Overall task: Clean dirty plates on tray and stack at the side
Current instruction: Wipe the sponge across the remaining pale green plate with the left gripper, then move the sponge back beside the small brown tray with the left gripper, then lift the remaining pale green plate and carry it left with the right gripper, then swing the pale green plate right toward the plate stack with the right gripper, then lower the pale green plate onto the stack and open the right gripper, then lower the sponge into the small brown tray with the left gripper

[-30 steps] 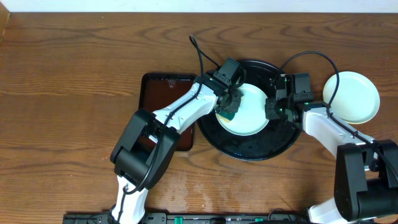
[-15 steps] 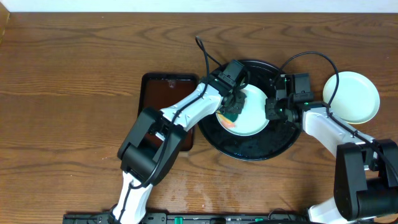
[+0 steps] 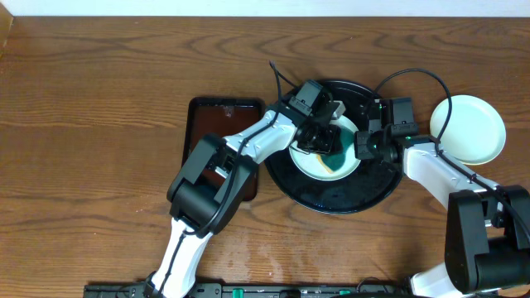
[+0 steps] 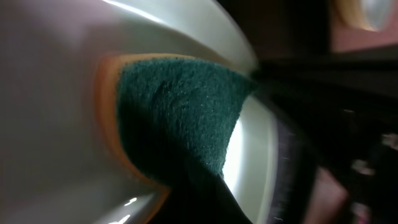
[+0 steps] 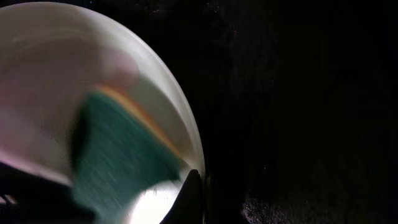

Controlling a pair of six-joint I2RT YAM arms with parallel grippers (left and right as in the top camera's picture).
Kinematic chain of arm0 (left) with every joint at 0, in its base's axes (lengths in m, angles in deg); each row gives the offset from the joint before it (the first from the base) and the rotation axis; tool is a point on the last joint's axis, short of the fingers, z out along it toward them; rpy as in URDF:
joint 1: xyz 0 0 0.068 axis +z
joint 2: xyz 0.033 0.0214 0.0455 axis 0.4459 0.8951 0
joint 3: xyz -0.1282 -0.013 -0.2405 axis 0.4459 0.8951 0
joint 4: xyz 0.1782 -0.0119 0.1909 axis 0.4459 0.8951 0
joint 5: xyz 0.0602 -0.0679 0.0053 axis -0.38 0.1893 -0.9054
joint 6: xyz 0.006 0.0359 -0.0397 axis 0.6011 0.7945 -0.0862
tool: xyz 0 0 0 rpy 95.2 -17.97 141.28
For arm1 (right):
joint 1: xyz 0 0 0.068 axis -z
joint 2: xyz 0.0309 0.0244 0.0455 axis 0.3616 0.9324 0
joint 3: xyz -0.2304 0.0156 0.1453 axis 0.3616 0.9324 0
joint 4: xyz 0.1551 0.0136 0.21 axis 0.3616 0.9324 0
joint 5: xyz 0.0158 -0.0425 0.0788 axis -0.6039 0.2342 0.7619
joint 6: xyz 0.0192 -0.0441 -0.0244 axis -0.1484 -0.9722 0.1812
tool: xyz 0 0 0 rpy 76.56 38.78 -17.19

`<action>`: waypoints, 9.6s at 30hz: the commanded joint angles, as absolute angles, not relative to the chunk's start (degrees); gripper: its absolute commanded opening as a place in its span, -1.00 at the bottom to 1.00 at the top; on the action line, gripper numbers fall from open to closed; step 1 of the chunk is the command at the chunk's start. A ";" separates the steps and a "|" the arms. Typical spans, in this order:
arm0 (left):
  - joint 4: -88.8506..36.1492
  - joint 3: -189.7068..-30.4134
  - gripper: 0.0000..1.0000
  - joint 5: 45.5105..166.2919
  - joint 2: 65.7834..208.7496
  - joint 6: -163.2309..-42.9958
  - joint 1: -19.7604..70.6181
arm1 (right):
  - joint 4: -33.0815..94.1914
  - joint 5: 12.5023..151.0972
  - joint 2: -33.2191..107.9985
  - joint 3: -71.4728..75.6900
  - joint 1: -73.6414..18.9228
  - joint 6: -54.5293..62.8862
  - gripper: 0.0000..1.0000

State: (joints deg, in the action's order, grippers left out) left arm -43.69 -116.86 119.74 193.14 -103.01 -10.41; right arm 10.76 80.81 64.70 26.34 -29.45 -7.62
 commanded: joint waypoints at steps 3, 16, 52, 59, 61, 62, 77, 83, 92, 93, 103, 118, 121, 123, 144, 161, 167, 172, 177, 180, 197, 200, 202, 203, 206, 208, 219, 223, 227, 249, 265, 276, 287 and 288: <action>-44.18 -116.95 -0.85 132.50 193.60 -106.21 -10.32 | 10.63 83.25 65.16 26.71 -29.93 -8.54 -0.98; -26.71 -117.49 -0.85 102.01 169.28 -103.36 4.22 | 10.61 83.25 65.16 26.71 -29.91 -8.52 -0.79; -3.63 -110.96 -0.85 72.55 162.72 -102.05 11.47 | 11.66 80.11 60.50 24.46 -29.91 -7.67 -0.98; -2.25 -110.96 -0.85 73.09 162.72 -102.05 11.45 | 11.48 78.95 51.78 24.20 -29.91 -7.62 -0.98; -2.14 -110.96 -0.85 73.09 162.72 -102.05 11.45 | 11.44 77.09 49.92 24.20 -29.93 -7.62 -0.98; -2.17 -110.96 -0.85 73.09 162.72 -102.05 11.45 | 11.42 76.41 49.14 24.20 -29.93 -7.65 -0.98; -4.70 -110.96 -0.85 74.82 154.00 -102.38 11.47 | 15.79 75.69 47.96 17.38 -31.48 -3.21 -0.98; -3.63 -110.96 -0.85 74.65 148.05 -102.60 11.47 | 17.69 75.65 49.23 11.82 -35.00 -0.96 -0.97; 2.51 -110.96 -0.85 62.12 144.73 -108.79 13.35 | 10.37 70.53 56.96 10.51 -46.28 1.18 -0.98; 3.36 -110.96 -0.85 62.12 144.75 -108.83 13.77 | 9.21 69.51 58.06 10.51 -47.65 1.18 -0.98; 9.18 -110.96 -0.85 62.19 144.75 -110.84 20.67 | -3.42 53.75 65.53 10.51 -62.47 -7.52 -0.98; 9.70 -110.96 -0.84 62.56 144.84 -111.17 21.70 | -37.19 21.14 65.53 10.49 -77.71 -64.12 -0.98; 9.70 -110.96 -0.84 62.56 144.88 -111.17 21.70 | -43.68 20.22 65.53 10.49 -79.61 -73.00 -0.98; 9.70 -110.96 -0.84 62.56 144.93 -111.17 21.70 | -45.78 20.17 65.53 10.51 -80.61 -75.82 -0.98; 9.68 -110.96 -0.84 62.60 144.97 -111.52 21.70 | -19.95 19.45 65.53 10.51 -78.52 -36.28 -0.98; 8.52 -110.96 -0.84 64.35 144.99 -111.65 21.68 | 0.12 67.21 57.64 10.45 -54.01 2.89 -0.98; 7.52 -110.85 -0.83 65.31 145.10 -111.54 21.64 | 7.05 75.78 56.98 10.47 -35.52 3.35 -0.98; 7.25 -110.85 -0.84 65.84 146.11 -111.54 21.64 | 8.99 86.53 56.98 10.47 -18.93 3.89 -0.98; 7.15 -110.85 -0.84 65.86 148.23 -111.54 21.64 | 14.63 92.61 56.98 10.47 -3.96 4.46 -0.98; 6.14 -110.85 -0.84 67.72 149.58 -110.40 21.61 | 18.39 92.00 57.07 10.49 3.38 4.38 -0.98; -1.36 -110.85 -0.84 73.82 151.35 -103.30 16.41 | 20.56 81.00 62.73 13.46 16.30 4.42 -0.98; -1.34 -110.80 -0.84 73.82 151.35 -103.28 16.37 | 20.16 79.58 65.53 13.49 16.32 4.92 -0.98; -1.36 -110.63 -0.83 73.82 151.35 -103.28 16.37 | 19.22 79.56 66.89 13.49 16.32 5.05 -0.98; -1.36 -110.50 -0.84 73.82 151.35 -103.30 16.37 | 18.61 79.56 67.76 13.49 16.32 5.05 -0.98; -1.73 -109.89 -0.84 73.82 151.35 -103.28 16.37 | 17.67 79.54 69.27 13.49 16.34 5.05 -0.98; -2.58 -109.03 -0.84 73.82 151.35 -103.30 16.37 | 17.19 79.56 69.75 13.49 16.37 5.05 -0.95; -5.73 -106.52 -0.84 73.84 151.35 -103.30 16.37 | 15.73 79.60 69.60 13.44 17.13 6.12 -0.91; -5.95 -106.52 -0.84 73.84 151.35 -103.32 16.37 | 15.75 83.01 69.60 13.44 17.09 6.12 -0.44; -7.00 -106.30 -0.84 75.65 151.38 -102.51 16.37 | 15.88 93.70 69.60 13.44 16.58 5.03 -0.28; -22.78 -93.34 -0.84 83.83 151.79 -97.99 16.37 | 23.09 100.76 69.60 13.44 -5.43 -3.69 -0.26; -31.85 -88.88 -0.84 83.41 160.31 -97.97 16.37 | 22.59 97.57 69.60 13.44 -11.55 -7.23 -0.19; -32.20 -88.92 -0.03 81.33 160.64 -97.97 16.41 | 21.69 97.55 69.60 13.44 -11.52 -10.51 -0.10; -34.03 -91.28 0.56 81.29 145.71 -97.14 16.43 | 15.48 97.64 65.92 10.99 -11.44 -15.91 0.98; -34.08 -91.28 0.57 81.29 144.05 -97.11 16.41 | 14.54 97.68 65.92 10.99 -11.46 -15.76 0.98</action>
